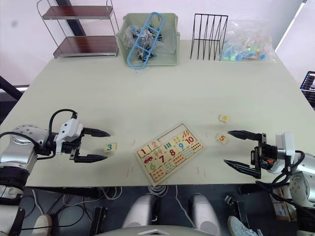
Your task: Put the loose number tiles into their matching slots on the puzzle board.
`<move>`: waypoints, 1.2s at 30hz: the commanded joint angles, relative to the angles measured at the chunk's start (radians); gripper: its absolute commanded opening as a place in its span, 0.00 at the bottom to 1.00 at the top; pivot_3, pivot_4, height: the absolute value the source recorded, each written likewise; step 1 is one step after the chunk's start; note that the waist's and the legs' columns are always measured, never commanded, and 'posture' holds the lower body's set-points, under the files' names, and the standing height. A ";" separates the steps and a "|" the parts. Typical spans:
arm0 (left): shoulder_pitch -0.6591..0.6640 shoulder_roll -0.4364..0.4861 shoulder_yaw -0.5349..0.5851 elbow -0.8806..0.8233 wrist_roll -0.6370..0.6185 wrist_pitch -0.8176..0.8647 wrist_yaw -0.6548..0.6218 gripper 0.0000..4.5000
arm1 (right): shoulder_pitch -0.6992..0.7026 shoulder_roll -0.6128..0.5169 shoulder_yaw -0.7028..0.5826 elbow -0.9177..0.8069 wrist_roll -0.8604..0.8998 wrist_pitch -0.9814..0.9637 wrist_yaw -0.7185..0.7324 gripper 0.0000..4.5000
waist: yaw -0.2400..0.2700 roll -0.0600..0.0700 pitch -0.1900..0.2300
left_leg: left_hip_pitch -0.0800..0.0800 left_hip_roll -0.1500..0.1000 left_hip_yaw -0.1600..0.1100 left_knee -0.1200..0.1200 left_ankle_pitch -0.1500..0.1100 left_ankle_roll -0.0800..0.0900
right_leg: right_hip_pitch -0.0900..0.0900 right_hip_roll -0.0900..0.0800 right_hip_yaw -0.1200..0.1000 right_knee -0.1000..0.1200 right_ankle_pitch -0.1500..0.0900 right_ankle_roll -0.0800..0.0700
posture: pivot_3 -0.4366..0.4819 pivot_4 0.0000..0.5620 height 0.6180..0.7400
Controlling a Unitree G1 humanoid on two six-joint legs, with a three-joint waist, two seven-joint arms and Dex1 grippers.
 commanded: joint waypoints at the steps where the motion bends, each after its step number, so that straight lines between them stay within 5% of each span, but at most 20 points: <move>1: -0.030 0.017 -0.028 0.088 -0.011 -0.074 -0.033 0.99 | 0.005 -0.007 -0.026 -0.010 0.009 -0.021 0.008 1.00 | 0.000 0.000 0.000 | 0.000 0.000 0.000 0.000 0.000 0.000 | 0.000 0.000 0.000 0.000 0.000 0.000 | 0.48 0.27 1.00; 15: -0.069 -0.002 -0.106 0.179 -0.037 -0.122 -0.033 0.99 | 0.003 -0.011 -0.036 0.054 0.010 -0.058 0.045 1.00 | 0.001 0.000 0.000 | 0.001 0.000 0.000 0.001 0.000 0.000 | 0.000 0.000 0.000 0.002 0.000 0.001 | 0.48 0.27 1.00; 22: -0.048 0.000 -0.125 0.151 -0.065 -0.112 -0.033 0.25 | 0.004 -0.010 -0.040 0.089 0.013 -0.081 0.070 1.00 | 0.000 0.000 0.000 | 0.001 0.000 0.000 0.001 0.000 0.000 | 0.000 0.000 0.000 0.002 0.001 0.002 | 0.48 0.27 1.00; 23: -0.049 -0.001 -0.125 0.152 -0.065 -0.112 -0.033 0.20 | 0.004 -0.010 -0.040 0.094 0.013 -0.084 0.073 1.00 | 0.000 0.000 0.000 | 0.001 0.000 0.000 0.001 0.000 0.000 | 0.000 0.000 0.000 0.002 0.001 0.002 | 0.48 0.27 1.00; 36: -0.037 0.016 -0.076 0.127 -0.083 -0.095 -0.033 0.20 | -0.004 0.007 -0.025 0.130 0.014 -0.106 0.093 1.00 | 0.000 0.000 0.000 | 0.001 0.000 0.000 0.001 0.000 0.000 | 0.000 0.000 0.000 0.003 0.001 0.001 | 0.48 0.27 1.00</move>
